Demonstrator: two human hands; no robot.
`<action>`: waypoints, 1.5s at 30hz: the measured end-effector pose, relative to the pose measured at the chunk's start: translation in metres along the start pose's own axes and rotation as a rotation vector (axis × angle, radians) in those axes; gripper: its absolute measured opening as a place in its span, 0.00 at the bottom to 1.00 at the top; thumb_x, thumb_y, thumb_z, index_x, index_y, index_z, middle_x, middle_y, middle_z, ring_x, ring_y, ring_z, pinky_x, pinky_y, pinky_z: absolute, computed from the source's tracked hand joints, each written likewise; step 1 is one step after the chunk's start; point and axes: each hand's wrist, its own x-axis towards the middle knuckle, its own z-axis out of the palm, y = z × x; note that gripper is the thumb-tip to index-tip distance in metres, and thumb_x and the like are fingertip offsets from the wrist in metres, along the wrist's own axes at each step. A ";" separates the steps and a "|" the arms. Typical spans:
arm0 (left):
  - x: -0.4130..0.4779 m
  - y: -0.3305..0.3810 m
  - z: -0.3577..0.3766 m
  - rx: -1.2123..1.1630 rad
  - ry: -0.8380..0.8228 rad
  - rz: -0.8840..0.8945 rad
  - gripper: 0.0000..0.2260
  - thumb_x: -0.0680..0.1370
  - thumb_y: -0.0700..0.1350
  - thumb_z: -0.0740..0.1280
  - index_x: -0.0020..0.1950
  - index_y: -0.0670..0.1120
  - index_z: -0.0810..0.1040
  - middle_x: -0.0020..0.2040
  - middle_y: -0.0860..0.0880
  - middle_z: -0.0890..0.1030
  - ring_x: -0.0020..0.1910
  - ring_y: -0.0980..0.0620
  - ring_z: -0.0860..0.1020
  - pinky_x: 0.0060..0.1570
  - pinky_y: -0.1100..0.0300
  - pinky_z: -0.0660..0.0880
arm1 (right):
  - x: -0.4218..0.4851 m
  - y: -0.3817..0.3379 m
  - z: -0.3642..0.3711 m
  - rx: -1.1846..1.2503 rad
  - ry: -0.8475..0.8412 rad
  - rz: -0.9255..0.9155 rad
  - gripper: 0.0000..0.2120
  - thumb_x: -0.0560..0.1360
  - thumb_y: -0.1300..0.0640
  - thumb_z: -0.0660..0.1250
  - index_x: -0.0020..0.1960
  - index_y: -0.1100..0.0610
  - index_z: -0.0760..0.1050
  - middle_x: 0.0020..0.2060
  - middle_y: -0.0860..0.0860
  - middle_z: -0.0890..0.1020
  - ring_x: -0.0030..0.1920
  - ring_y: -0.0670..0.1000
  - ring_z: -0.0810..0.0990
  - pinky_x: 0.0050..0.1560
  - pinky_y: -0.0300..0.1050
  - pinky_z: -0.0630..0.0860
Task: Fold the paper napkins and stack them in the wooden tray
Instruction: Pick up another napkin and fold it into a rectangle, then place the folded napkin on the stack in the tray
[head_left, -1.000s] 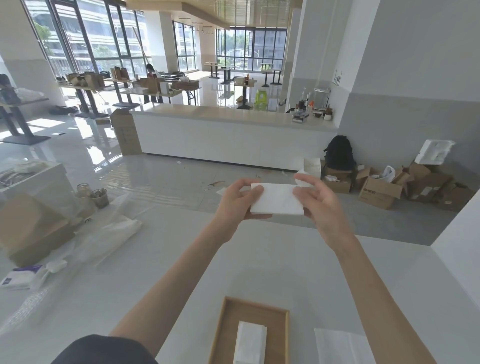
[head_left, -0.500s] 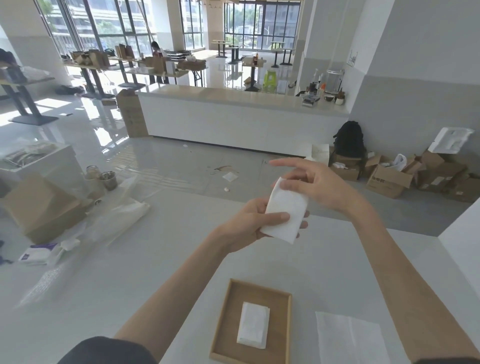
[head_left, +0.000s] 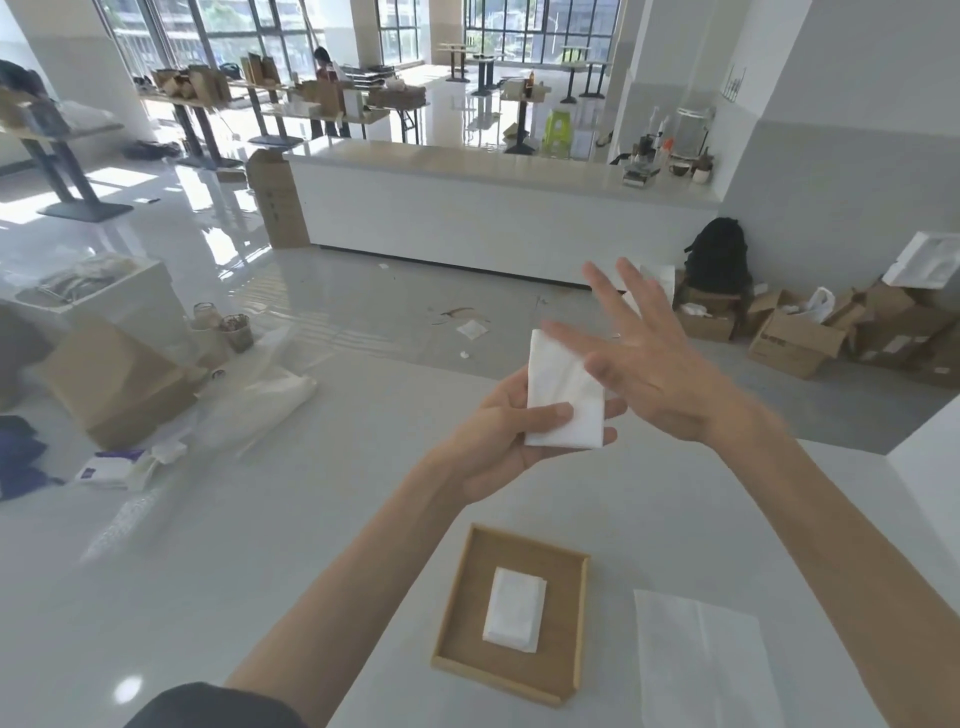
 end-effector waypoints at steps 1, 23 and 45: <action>-0.001 0.000 0.001 -0.017 0.009 -0.005 0.23 0.81 0.30 0.63 0.76 0.40 0.67 0.72 0.37 0.73 0.69 0.32 0.74 0.65 0.40 0.74 | -0.001 -0.001 -0.002 0.029 0.015 0.029 0.32 0.76 0.27 0.35 0.77 0.30 0.56 0.82 0.43 0.37 0.78 0.45 0.26 0.78 0.56 0.32; -0.035 -0.066 -0.062 0.221 0.311 -0.276 0.19 0.84 0.40 0.63 0.74 0.52 0.69 0.68 0.41 0.79 0.64 0.37 0.80 0.63 0.38 0.77 | -0.047 -0.023 0.160 1.088 0.194 0.788 0.22 0.79 0.57 0.69 0.70 0.43 0.69 0.48 0.52 0.86 0.45 0.47 0.86 0.42 0.39 0.80; -0.094 -0.303 -0.208 1.188 0.376 -0.804 0.24 0.83 0.40 0.60 0.77 0.56 0.63 0.64 0.55 0.69 0.46 0.55 0.77 0.55 0.54 0.77 | -0.153 0.005 0.417 0.787 -0.201 1.086 0.17 0.80 0.67 0.65 0.66 0.54 0.77 0.56 0.49 0.79 0.48 0.42 0.77 0.50 0.27 0.71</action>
